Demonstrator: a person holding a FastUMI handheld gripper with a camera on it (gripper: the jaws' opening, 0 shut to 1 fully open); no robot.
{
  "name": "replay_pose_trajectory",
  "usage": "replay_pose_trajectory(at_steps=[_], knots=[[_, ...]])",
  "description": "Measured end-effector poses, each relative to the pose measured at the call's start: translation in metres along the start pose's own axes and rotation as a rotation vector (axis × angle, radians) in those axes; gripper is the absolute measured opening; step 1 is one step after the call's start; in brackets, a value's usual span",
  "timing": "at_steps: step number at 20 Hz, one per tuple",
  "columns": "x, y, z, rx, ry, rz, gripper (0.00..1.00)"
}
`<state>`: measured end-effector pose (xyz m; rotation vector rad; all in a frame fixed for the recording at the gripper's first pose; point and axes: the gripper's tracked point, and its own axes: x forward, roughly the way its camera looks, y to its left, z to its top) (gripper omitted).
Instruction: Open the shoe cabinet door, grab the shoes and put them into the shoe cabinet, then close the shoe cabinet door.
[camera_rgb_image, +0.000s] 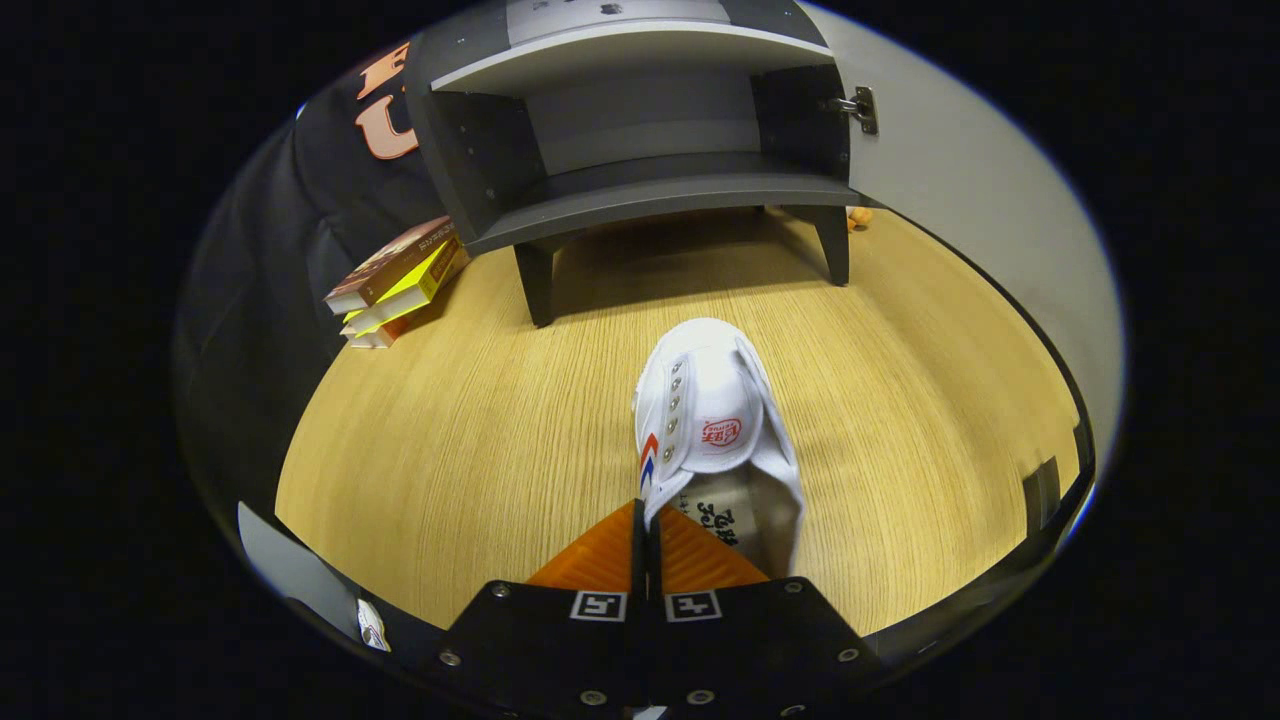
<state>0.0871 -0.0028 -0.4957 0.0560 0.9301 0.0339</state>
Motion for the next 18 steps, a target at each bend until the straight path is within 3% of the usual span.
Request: replay_pose_trajectory(at_steps=[7, 14, 18], knots=[[-0.012, 0.001, 0.017, -0.004, -0.047, -0.006, 0.00], [-0.068, 0.018, 0.083, -0.003, -0.178, 0.023, 0.00], [-0.117, 0.027, 0.145, -0.039, -0.310, 0.029, 0.00]])
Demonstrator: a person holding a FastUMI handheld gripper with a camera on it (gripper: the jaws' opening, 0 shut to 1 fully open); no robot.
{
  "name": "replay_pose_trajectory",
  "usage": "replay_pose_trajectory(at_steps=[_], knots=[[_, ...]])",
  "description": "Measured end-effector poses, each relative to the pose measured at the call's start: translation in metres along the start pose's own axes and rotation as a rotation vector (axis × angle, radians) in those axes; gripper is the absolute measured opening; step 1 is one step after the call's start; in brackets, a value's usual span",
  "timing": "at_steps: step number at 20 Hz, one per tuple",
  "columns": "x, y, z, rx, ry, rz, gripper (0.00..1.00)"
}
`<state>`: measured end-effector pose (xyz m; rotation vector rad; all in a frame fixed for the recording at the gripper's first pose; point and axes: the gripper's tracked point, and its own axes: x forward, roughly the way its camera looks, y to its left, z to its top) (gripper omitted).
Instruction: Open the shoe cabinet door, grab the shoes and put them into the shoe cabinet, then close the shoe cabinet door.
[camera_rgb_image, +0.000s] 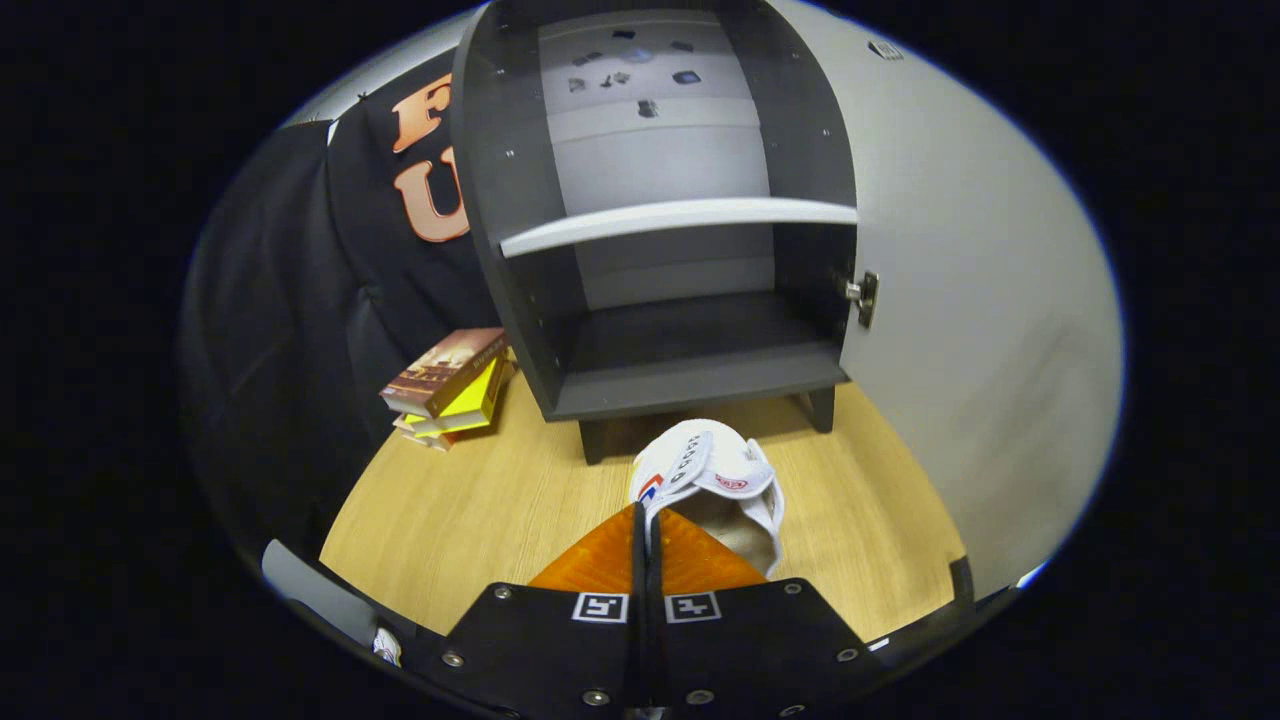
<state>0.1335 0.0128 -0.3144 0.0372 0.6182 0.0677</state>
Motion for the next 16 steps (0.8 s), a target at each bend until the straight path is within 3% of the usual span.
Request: replay_pose_trajectory(at_steps=[7, 16], knots=[[-0.036, 0.000, 0.133, -0.023, -0.213, 0.010, 0.00], [-0.007, 0.003, 0.230, -0.053, -0.312, 0.049, 0.00]])
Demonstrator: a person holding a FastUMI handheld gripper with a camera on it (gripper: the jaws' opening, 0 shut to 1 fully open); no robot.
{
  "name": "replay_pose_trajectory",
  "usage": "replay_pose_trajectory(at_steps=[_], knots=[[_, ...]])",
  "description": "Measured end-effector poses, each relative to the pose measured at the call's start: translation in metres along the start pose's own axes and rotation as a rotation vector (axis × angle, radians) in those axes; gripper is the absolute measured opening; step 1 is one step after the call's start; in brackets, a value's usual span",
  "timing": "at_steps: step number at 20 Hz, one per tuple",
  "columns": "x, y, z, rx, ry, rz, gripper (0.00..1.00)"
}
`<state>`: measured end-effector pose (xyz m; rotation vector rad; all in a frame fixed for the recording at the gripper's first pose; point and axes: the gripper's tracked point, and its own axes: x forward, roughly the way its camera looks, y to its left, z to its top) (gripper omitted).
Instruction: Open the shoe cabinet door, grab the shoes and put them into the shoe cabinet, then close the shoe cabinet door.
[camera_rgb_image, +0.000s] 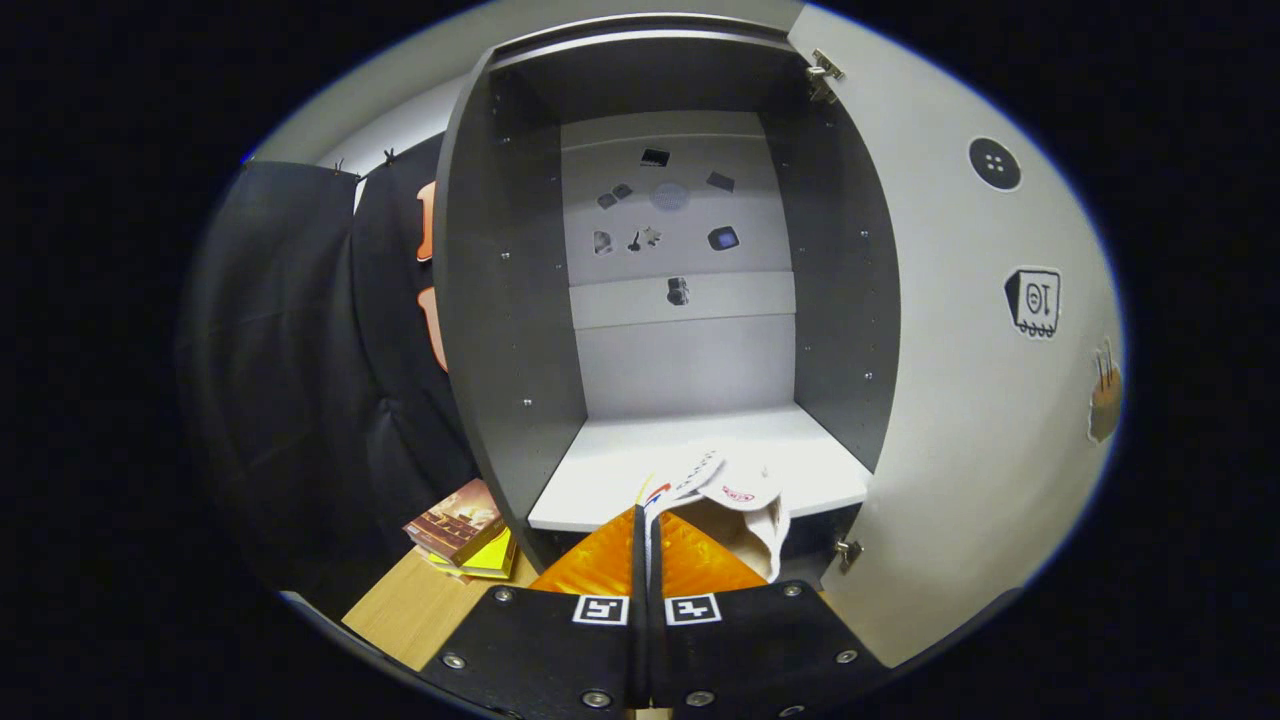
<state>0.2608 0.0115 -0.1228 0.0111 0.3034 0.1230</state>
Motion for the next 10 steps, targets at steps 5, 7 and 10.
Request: replay_pose_trajectory(at_steps=[5, 7, 10], knots=[[0.042, -0.006, 0.016, -0.011, -0.006, 0.020, 0.00], [0.062, -0.010, 0.023, -0.010, -0.008, 0.026, 0.00], [0.087, -0.015, 0.025, -0.015, -0.010, 0.030, 0.00]])
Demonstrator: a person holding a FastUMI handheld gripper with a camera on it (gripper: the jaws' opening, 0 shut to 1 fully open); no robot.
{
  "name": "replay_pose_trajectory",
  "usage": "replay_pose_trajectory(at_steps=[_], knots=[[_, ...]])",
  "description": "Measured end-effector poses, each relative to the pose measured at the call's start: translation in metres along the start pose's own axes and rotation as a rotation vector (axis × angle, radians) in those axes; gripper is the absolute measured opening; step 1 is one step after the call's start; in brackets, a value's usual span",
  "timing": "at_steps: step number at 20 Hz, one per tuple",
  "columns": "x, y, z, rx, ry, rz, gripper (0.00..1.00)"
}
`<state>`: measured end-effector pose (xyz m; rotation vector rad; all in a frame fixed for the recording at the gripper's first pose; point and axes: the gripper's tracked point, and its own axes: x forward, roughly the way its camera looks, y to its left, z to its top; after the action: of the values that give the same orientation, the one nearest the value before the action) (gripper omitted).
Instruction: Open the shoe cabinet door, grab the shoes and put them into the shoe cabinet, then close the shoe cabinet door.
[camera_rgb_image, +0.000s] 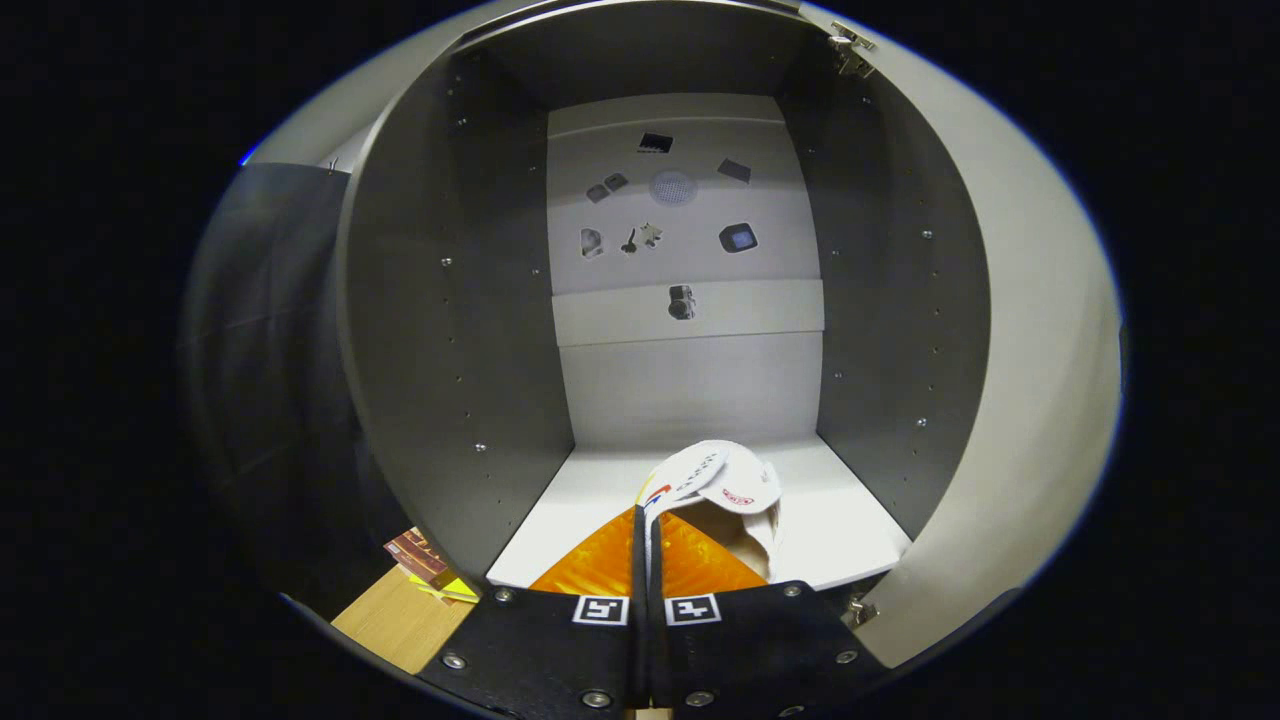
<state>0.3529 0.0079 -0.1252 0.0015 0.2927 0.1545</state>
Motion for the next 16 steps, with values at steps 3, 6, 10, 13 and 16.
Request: replay_pose_trajectory(at_steps=[3, 6, 10, 13, 16], knots=[[0.025, -0.003, -0.002, -0.008, 0.006, 0.004, 0.00], [0.048, -0.007, -0.002, -0.011, 0.013, 0.004, 0.00], [0.069, -0.006, -0.003, -0.028, 0.018, 0.011, 0.00], [0.082, -0.005, -0.008, -0.036, 0.024, 0.017, 0.00], [0.089, -0.001, -0.011, -0.040, 0.025, 0.023, 0.00]])
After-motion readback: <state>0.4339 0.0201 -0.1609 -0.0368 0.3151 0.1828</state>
